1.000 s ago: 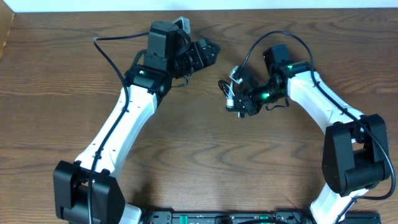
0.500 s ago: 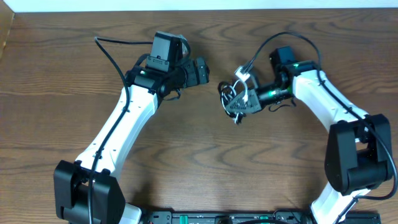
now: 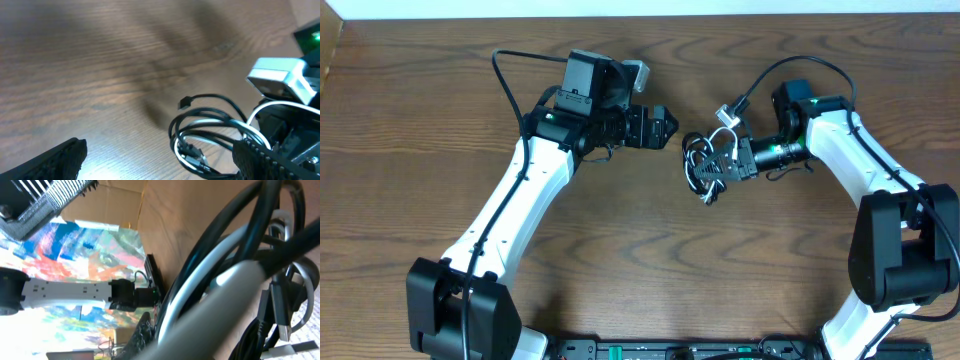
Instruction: Untangle cables
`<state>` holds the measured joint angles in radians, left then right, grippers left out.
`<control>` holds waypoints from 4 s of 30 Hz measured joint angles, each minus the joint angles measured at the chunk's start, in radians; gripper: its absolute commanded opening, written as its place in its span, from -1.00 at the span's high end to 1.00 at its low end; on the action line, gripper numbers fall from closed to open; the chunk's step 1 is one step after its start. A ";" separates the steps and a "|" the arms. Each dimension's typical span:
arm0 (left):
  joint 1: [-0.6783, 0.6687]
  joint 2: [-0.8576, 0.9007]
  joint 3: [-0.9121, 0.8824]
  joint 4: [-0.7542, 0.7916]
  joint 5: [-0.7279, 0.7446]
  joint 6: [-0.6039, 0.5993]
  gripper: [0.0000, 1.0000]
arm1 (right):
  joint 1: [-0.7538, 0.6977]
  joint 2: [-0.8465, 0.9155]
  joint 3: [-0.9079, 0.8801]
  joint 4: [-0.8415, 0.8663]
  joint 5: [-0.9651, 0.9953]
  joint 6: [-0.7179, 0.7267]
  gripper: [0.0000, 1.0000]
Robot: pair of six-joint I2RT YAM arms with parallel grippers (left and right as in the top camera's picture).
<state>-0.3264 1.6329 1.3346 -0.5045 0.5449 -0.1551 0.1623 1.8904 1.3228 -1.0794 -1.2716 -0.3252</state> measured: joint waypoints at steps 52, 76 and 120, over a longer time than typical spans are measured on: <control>-0.044 0.129 0.000 0.097 0.018 -0.055 -0.94 | -0.009 -0.008 0.227 0.212 0.747 0.408 -0.57; -0.097 0.228 0.000 0.138 -0.002 -0.026 -0.92 | -0.035 -0.008 0.227 0.144 1.029 0.502 -0.52; -0.156 0.345 0.000 -0.067 -0.105 0.050 -0.12 | -0.072 -0.008 0.227 0.135 1.070 0.497 -0.36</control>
<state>-0.4828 1.9778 1.3346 -0.5713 0.4404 -0.1047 0.0902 1.8820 1.5501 -0.9440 -0.2012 0.1715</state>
